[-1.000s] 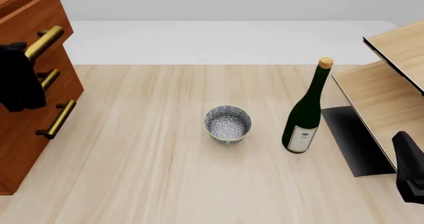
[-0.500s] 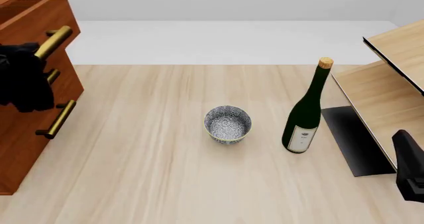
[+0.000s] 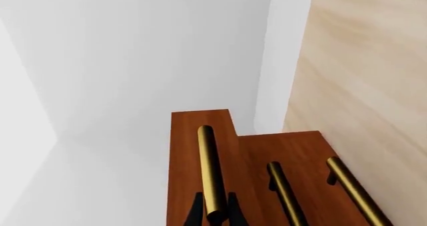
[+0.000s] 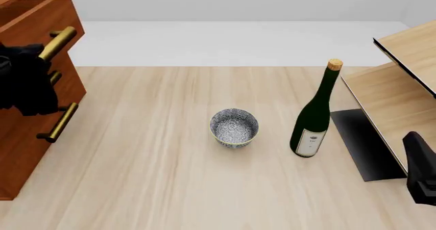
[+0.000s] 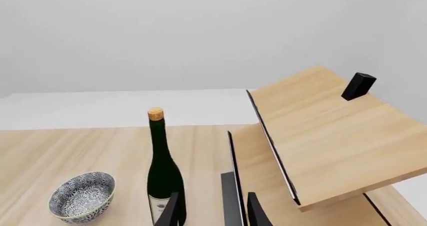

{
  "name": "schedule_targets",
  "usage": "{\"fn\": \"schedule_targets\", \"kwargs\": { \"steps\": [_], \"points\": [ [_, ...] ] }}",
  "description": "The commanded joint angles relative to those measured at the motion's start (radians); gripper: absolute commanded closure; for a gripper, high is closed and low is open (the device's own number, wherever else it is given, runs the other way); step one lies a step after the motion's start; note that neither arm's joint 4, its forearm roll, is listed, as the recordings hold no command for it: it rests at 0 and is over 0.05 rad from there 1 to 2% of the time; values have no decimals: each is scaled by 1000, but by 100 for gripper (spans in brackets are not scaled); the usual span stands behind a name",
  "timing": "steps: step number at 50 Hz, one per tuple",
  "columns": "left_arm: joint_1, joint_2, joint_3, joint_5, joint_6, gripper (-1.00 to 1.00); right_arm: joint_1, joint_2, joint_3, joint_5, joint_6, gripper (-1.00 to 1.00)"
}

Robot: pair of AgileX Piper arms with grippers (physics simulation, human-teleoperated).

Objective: Close the bottom drawer of the cabinet and open the top drawer.

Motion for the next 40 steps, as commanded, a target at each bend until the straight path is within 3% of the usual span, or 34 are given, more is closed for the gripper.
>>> {"fn": "schedule_targets", "kwargs": {
  "steps": [1, 40],
  "points": [
    [-14, -23, -2, -3, 1, -100, 0, 8, 0, -8, 0, -100],
    [-46, -25, -2, 51, -54, -100, 1, -15, 0, 15, 1, -100]
  ]
}}
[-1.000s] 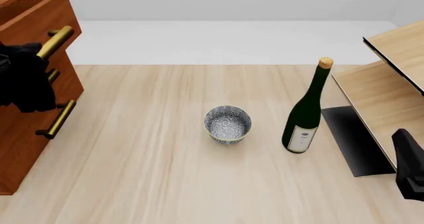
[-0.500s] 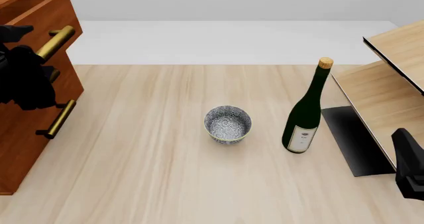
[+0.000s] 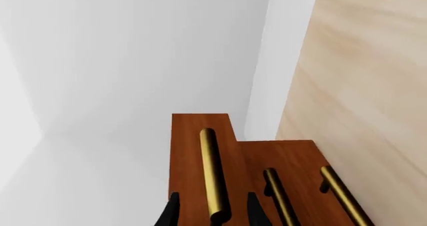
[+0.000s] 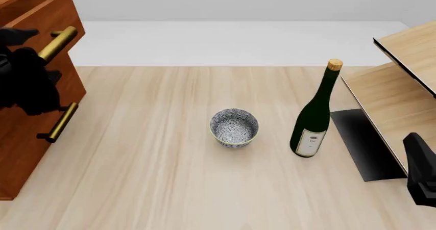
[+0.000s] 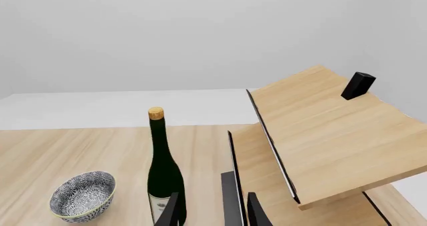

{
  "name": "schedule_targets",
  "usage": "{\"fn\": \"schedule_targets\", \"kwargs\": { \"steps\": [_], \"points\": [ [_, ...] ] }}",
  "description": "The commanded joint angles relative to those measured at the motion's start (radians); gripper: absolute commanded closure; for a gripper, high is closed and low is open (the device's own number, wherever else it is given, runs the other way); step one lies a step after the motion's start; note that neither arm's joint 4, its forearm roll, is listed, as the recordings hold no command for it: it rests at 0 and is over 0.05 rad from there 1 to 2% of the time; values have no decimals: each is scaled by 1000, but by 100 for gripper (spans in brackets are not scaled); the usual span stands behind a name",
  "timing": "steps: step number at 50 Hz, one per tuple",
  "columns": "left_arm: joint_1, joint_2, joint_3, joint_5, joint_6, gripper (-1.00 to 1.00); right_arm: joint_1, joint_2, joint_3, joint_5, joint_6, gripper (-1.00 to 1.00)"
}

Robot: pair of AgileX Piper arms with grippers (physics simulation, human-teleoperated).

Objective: Close the bottom drawer of the cabinet and open the top drawer.

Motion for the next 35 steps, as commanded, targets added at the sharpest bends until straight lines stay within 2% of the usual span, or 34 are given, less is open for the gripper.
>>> {"fn": "schedule_targets", "kwargs": {
  "steps": [1, 20, 35],
  "points": [
    [-18, -5, 7, 19, -18, -100, 0, 1, -1, -1, 0, -100],
    [-66, -14, -8, 42, -35, -100, 0, -19, -2, 21, 2, -100],
    [-124, -4, -59, 66, -51, -100, 1, -19, -3, 21, 3, -100]
  ]
}}
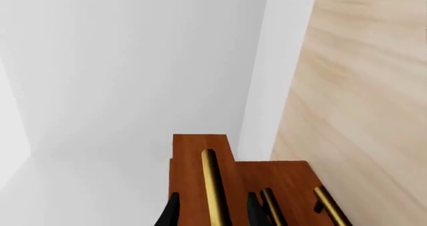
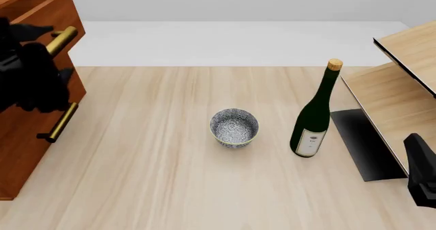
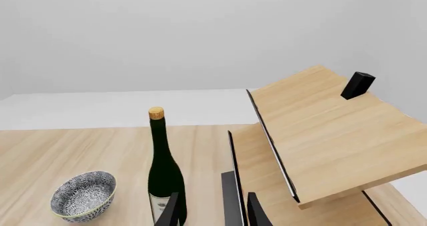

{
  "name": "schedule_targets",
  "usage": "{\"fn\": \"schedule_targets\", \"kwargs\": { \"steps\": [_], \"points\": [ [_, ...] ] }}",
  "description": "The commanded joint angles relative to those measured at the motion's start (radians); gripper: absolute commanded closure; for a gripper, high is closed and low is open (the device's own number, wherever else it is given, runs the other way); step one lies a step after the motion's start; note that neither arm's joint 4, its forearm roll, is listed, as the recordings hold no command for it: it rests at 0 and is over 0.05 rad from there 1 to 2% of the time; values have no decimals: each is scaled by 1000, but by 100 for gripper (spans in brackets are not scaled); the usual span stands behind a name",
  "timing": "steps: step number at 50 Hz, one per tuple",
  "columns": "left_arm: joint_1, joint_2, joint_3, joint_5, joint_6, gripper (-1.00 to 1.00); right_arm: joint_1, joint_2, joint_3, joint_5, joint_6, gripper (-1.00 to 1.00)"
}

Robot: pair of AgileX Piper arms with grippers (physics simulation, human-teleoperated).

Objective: Close the bottom drawer of the cabinet and open the top drawer.

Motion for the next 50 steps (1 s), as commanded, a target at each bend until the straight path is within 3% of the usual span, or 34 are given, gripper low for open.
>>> {"fn": "schedule_targets", "kwargs": {
  "steps": [1, 13, 15, 23, 26, 28, 33, 35, 36, 40, 44, 45, 46, 47, 50],
  "points": [
    [-49, 5, -33, 22, -14, -100, 1, -2, 0, 2, 0, -100],
    [-106, 4, -98, 84, -56, -100, -3, 5, 0, -5, 3, -100],
    [-132, 1, -158, 158, -114, -100, -3, 5, 0, -5, 4, -100],
    [-118, 4, -299, 270, -205, -100, -2, 18, 0, -18, 6, -100],
    [-146, 31, -409, 388, -313, -100, -2, 21, 0, -21, 7, -100],
    [-92, 25, -395, 349, -278, -100, 0, 21, -1, -20, 7, -100],
    [-114, 48, -561, 478, -395, -100, 4, 25, 0, -25, 7, -100],
    [-128, 56, -592, 499, -410, -100, 4, 22, -1, -21, 8, -100],
    [-146, 79, -674, 565, -479, -100, 3, 17, -1, -16, 8, -100],
    [-162, 122, -817, 676, -582, -100, 0, 13, -3, -11, 10, -100],
    [-191, 159, -916, 759, -658, -100, 1, 17, -3, -15, 11, -100],
    [-181, 162, -912, 755, -646, -100, 2, 17, -3, -15, 12, -100],
    [-183, 174, -942, 775, -674, -100, 2, 17, -3, -15, 12, -100],
    [-218, 228, -1050, 871, -776, -100, 2, 17, -4, -14, 14, -100],
    [-184, 271, -1115, 924, -827, -100, 2, 20, -3, -17, 16, -100]
  ]
}}
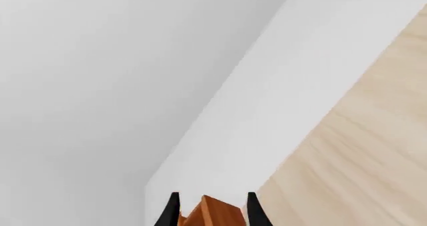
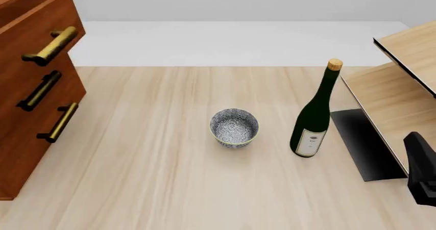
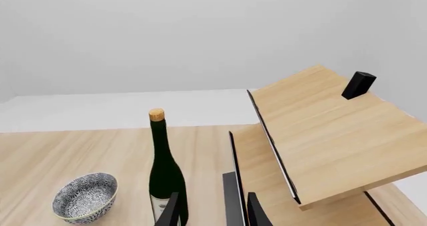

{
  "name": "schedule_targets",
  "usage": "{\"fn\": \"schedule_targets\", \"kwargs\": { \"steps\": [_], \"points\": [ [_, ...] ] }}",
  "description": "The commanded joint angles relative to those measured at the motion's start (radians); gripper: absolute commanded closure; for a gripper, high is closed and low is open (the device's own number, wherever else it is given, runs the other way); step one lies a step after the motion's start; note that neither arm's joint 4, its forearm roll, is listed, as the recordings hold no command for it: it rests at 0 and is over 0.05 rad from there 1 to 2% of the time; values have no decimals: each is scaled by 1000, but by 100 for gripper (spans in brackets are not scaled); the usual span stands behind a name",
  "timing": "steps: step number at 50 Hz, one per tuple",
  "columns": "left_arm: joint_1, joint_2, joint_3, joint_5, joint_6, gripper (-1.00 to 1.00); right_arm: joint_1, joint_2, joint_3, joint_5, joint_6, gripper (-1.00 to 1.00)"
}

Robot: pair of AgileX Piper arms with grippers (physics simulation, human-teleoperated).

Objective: Close the bottom drawer of the cabinet and open the top drawer.

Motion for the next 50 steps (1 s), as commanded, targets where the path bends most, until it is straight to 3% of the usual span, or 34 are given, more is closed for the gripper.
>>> {"fn": "schedule_targets", "kwargs": {
  "steps": [1, 2, 3, 4, 5, 6, 9, 10, 12, 13, 15, 16, 18, 20, 24, 25, 27, 36, 38, 40, 44, 50],
  "points": [
    [-7, 144, -334, 278, -263, -100, 0, 7, 0, -6, 7, -100],
    [6, 132, -312, 260, -227, -100, 1, 9, 0, -8, 8, -100],
    [20, 134, -333, 270, -239, -100, 1, 8, 0, -8, 8, -100],
    [40, 154, -410, 319, -292, -100, 2, 4, 1, -4, 6, -100],
    [49, 152, -419, 323, -277, -100, 4, 2, 1, -2, 6, -100],
    [64, 182, -521, 383, -350, -100, 6, 5, 1, -4, 6, -100],
    [85, 206, -601, 437, -417, -100, 10, 0, -1, 2, 6, -100],
    [79, 241, -673, 495, -511, -100, 10, -2, -2, 4, 7, -100],
    [128, 233, -665, 489, -526, -100, 9, -5, -2, 7, 9, -100],
    [151, 247, -688, 511, -578, -100, 8, -6, -3, 9, 10, -100],
    [190, 224, -639, 486, -567, -100, 7, -12, -4, 15, 12, -100],
    [198, 233, -659, 507, -620, -100, 6, -15, -4, 18, 13, -100],
    [217, 221, -642, 504, -619, -100, 6, -18, -5, 21, 14, -100],
    [238, 224, -647, 526, -680, -100, 6, -20, -5, 23, 15, -100],
    [257, 200, -583, 518, -704, -100, 8, -21, -5, 24, 15, -100],
    [241, 208, -594, 536, -807, -100, 10, -24, -6, 27, 16, -100],
    [256, 203, -562, 537, -788, -100, 12, -26, -6, 29, 15, -100],
    [255, 169, -434, 512, -822, -100, 9, -27, -5, 30, 12, -100],
    [251, 174, -413, 522, -873, -100, 8, -26, -5, 29, 13, -100],
    [268, 166, -369, 507, -875, -100, 7, -27, -6, 30, 12, -100],
    [275, 163, -313, 494, -874, -100, 7, -28, -5, 31, 11, -100],
    [325, 140, -248, 459, -810, -100, 7, -31, -7, 35, 10, -100]
  ]
}}
